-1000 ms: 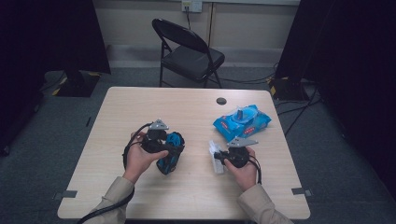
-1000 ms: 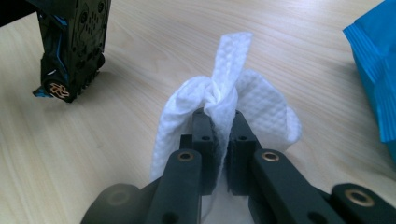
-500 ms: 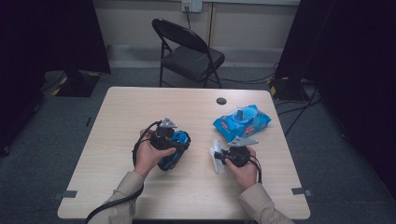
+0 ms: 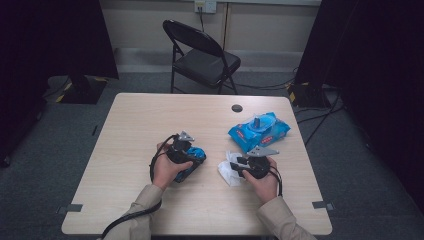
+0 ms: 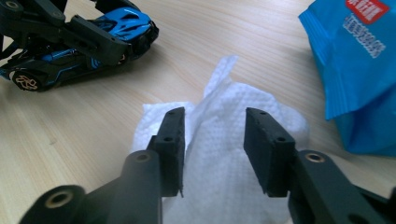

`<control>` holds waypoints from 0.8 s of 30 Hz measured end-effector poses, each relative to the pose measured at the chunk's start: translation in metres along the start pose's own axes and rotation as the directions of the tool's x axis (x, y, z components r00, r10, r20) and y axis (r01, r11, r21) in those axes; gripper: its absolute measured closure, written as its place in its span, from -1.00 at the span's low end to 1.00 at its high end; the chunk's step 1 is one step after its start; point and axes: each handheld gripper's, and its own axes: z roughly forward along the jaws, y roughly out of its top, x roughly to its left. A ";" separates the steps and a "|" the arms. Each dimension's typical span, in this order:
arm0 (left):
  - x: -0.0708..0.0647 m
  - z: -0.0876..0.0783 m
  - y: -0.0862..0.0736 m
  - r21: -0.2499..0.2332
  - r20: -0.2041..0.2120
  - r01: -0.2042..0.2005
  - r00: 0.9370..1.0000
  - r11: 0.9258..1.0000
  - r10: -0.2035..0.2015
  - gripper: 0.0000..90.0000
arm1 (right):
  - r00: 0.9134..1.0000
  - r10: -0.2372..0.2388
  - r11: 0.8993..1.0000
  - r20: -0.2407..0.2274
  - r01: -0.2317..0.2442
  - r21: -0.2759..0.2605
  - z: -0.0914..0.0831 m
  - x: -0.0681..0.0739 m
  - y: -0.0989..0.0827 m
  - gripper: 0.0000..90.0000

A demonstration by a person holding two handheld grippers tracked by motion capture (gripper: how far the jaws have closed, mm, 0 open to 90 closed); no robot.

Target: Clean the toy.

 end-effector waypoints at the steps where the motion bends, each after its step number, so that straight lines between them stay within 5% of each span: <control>1: -0.001 0.001 0.001 0.007 -0.004 0.000 1.000 1.000 0.000 -0.43 | 1.000 0.007 1.000 0.006 -0.007 -0.002 -0.001 -0.002 0.000 0.20; 11: -0.002 0.004 0.003 0.043 -0.019 0.007 1.000 0.999 -0.006 -0.45 | 0.999 0.019 1.000 0.044 -0.019 -0.004 -0.004 -0.004 -0.001 -0.08; 24: 0.003 -0.014 0.007 0.049 -0.032 0.018 0.999 0.999 -0.016 -0.61 | 0.999 0.017 1.000 0.051 -0.017 0.013 -0.006 -0.004 0.003 -0.22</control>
